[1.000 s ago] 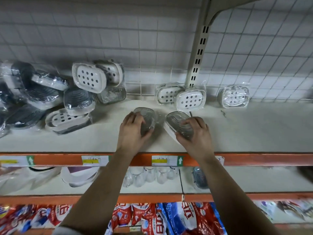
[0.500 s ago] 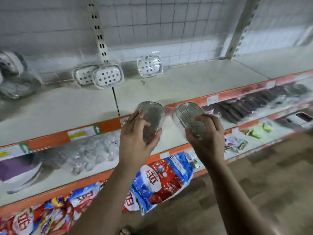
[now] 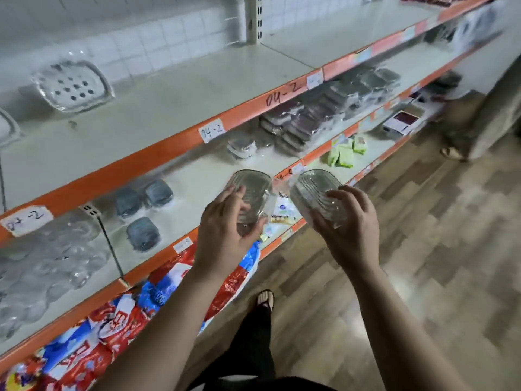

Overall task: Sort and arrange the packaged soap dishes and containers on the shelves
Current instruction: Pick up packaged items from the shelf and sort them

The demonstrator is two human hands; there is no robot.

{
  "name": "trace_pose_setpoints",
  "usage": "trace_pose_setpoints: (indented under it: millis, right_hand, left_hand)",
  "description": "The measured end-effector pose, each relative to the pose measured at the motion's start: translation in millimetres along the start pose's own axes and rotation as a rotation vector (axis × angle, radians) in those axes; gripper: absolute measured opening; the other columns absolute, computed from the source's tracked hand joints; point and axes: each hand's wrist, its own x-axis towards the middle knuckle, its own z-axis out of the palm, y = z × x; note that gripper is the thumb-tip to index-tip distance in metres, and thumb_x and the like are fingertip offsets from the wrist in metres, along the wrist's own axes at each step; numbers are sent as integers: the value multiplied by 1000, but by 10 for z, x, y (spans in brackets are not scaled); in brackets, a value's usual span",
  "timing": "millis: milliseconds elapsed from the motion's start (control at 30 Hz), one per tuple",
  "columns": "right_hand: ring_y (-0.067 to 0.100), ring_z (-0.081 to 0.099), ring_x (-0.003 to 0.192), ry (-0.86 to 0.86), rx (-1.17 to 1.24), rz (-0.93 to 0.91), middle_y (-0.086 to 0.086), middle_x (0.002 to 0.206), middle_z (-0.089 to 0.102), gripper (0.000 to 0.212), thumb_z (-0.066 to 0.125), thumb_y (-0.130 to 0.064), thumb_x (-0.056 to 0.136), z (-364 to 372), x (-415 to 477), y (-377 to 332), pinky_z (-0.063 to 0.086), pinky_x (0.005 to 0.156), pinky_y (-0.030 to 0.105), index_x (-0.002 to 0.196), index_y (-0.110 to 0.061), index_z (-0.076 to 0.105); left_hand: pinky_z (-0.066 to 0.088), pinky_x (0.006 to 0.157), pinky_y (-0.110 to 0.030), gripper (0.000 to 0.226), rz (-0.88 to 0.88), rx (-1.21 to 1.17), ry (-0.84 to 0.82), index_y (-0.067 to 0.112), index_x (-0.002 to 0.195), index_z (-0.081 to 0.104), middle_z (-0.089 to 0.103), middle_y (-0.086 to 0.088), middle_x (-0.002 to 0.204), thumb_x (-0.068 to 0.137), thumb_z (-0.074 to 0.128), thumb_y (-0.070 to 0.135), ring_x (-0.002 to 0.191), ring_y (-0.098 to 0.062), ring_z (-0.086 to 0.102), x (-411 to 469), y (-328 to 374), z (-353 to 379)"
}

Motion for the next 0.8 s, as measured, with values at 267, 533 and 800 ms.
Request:
trace_pose_setpoints:
  millis: [267, 533, 800]
  right_hand:
    - [34, 55, 111, 58, -86, 92, 12, 118, 60, 38, 82, -23, 75, -155, 901, 943, 43, 97, 38, 105, -4, 67]
    - [29, 56, 112, 83, -126, 180, 11, 117, 61, 37, 82, -23, 76, -313, 2014, 1828, 44, 98, 43, 105, -5, 67]
    - [29, 54, 115, 70, -92, 227, 10, 119, 60, 37, 80, -25, 78, -516, 2839, 2827, 43, 99, 45, 107, -6, 67]
  left_hand:
    - [46, 99, -41, 53, 71, -59, -74, -10, 117, 60, 70, -12, 95, 79, 80, 21, 119, -33, 57, 1011, 167, 1155]
    - [42, 96, -35, 52, 78, -129, -139, -6, 119, 60, 70, -9, 94, 79, 80, 22, 113, -33, 61, 2306, 401, 2173]
    - [48, 97, -44, 56, 60, -122, -194, -5, 123, 58, 70, -11, 93, 82, 71, 30, 113, -34, 61, 3016, 676, 3125]
